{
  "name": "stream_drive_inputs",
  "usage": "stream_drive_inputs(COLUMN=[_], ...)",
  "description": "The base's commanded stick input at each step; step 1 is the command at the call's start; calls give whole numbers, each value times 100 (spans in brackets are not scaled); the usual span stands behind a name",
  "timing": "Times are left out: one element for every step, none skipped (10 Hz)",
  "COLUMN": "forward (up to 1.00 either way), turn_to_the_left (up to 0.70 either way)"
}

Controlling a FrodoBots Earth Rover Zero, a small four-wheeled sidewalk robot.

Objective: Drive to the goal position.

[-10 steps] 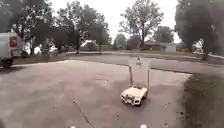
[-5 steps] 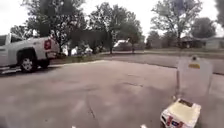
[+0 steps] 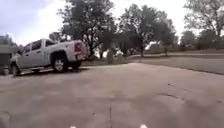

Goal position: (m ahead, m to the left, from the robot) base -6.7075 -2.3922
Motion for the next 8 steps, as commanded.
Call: stream_drive_inputs(forward=[70,70,70,70,70,70,70,70], turn_to_the_left=[-35,-35,-35,-35,-35,-35,-35,-35])
